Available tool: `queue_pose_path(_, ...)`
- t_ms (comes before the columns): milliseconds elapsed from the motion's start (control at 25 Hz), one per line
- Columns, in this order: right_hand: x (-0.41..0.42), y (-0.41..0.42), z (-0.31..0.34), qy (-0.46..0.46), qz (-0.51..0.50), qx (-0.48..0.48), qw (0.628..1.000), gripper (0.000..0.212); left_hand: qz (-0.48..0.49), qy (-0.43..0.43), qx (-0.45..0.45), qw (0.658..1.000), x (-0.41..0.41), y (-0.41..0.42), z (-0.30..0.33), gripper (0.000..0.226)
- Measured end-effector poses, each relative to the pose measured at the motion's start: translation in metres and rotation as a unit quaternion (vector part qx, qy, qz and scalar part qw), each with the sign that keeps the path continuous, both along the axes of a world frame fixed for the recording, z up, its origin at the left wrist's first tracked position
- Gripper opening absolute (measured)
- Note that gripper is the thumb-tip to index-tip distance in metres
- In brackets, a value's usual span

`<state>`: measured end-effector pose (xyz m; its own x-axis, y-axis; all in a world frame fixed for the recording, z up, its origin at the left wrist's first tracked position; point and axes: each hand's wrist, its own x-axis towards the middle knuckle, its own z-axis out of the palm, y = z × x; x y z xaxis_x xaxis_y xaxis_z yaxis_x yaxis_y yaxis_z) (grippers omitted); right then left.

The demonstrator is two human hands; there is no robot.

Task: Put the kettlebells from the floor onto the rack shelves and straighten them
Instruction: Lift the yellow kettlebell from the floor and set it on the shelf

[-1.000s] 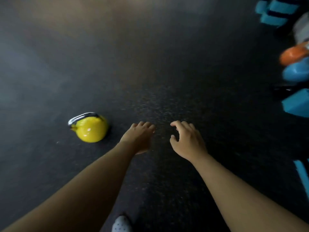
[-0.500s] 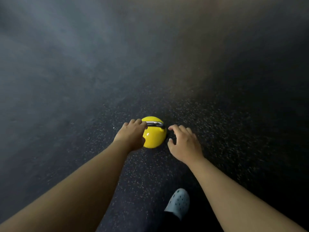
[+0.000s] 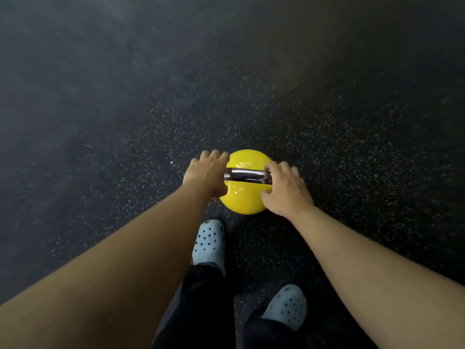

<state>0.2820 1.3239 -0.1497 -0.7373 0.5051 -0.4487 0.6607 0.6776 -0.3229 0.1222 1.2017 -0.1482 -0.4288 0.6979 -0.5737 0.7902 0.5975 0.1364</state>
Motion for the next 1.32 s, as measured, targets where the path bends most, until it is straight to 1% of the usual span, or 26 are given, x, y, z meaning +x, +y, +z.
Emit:
queue_pose_path(40, -0.005, 0.004, -0.01, 0.002, -0.009, -0.004, 1.0, 0.038, -0.01, -0.014, 0.003, 1.0, -0.004, 0.003, -0.011, 0.047)
queue_pose_path(120, -0.01, 0.009, -0.026, 0.017, -0.034, -0.034, 0.999, 0.016, -0.02, -0.076, 0.045, 0.996, -0.007, 0.007, -0.026, 0.023)
queue_pose_path(160, -0.011, 0.011, -0.031, 0.022, -0.043, -0.055, 0.997, 0.014, -0.016, -0.111, 0.07, 0.991, -0.009, 0.009, -0.032, 0.013)
queue_pose_path(200, -0.013, 0.014, -0.035, 0.023, -0.049, -0.075, 0.996, 0.02, -0.016, -0.134, 0.077, 0.988, -0.009, 0.013, -0.035, 0.009)
queue_pose_path(240, -0.013, 0.016, -0.037, 0.023, -0.053, -0.087, 0.995, 0.026, -0.019, -0.148, 0.075, 0.986, -0.008, 0.015, -0.037, 0.01)
queue_pose_path(360, -0.013, 0.017, -0.033, 0.019, -0.064, -0.104, 0.992, 0.039, -0.041, -0.149, 0.041, 0.987, -0.005, 0.023, -0.032, 0.008)
queue_pose_path(440, -0.004, 0.012, -0.027, 0.023, -0.077, -0.118, 0.99, 0.036, -0.066, -0.145, 0.02, 0.987, -0.002, 0.027, -0.024, 0.005)
queue_pose_path(560, 0.026, 0.012, -0.007, 0.037, -0.135, -0.135, 0.981, 0.033, -0.131, -0.137, 0.015, 0.982, 0.013, 0.051, 0.001, 0.003)
queue_pose_path(640, 0.057, 0.017, 0.018, 0.04, -0.193, -0.139, 0.971, 0.029, -0.199, -0.131, 0.012, 0.971, 0.035, 0.078, 0.028, 0.004)
queue_pose_path(760, 0.114, 0.028, 0.057, 0.036, -0.266, -0.123, 0.956, 0.023, -0.279, -0.126, 0.012, 0.952, 0.082, 0.119, 0.067, 0.013)
queue_pose_path(880, 0.192, 0.042, 0.102, 0.049, -0.354, -0.096, 0.929, 0.029, -0.379, -0.128, 0.02, 0.917, 0.156, 0.167, 0.109, 0.016)
queue_pose_path(1080, 0.344, 0.066, 0.197, 0.06, -0.498, -0.022, 0.865, 0.038, -0.546, -0.116, 0.058, 0.828, 0.322, 0.251, 0.191, 0.015)
queue_pose_path(1160, 0.407, 0.073, 0.229, 0.064, -0.535, 0.001, 0.842, 0.034, -0.594, -0.114, 0.074, 0.793, 0.393, 0.279, 0.224, 0.015)
queue_pose_path(1280, 0.506, 0.082, 0.278, 0.069, -0.583, 0.059, 0.807, 0.014, -0.656, -0.113, 0.112, 0.738, 0.505, 0.311, 0.277, 0.015)
queue_pose_path(1320, 0.537, 0.086, 0.292, 0.07, -0.597, 0.081, 0.795, 0.014, -0.671, -0.114, 0.126, 0.721, 0.541, 0.321, 0.29, 0.016)
